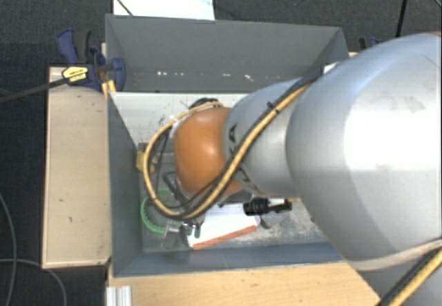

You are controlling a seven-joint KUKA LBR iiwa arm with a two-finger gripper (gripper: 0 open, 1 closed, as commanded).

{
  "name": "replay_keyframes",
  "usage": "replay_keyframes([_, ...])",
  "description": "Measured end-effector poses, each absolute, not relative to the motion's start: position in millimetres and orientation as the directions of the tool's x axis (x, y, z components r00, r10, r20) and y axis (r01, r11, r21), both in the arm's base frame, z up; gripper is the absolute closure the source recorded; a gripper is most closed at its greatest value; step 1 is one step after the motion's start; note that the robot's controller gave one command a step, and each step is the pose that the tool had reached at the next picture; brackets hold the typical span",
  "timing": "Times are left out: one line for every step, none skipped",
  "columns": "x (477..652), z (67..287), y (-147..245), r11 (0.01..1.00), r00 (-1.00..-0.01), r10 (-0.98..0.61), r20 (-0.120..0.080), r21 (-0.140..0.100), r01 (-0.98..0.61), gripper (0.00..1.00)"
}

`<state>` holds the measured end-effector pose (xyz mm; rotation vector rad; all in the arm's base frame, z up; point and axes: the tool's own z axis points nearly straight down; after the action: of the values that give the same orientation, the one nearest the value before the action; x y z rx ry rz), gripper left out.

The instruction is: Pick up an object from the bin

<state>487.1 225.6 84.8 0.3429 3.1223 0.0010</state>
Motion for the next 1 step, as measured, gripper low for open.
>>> replay_keyframes([491.3, 70.5, 238.5, 0.876, -0.876, 0.482, -0.002, 0.003, 0.482, 1.0])
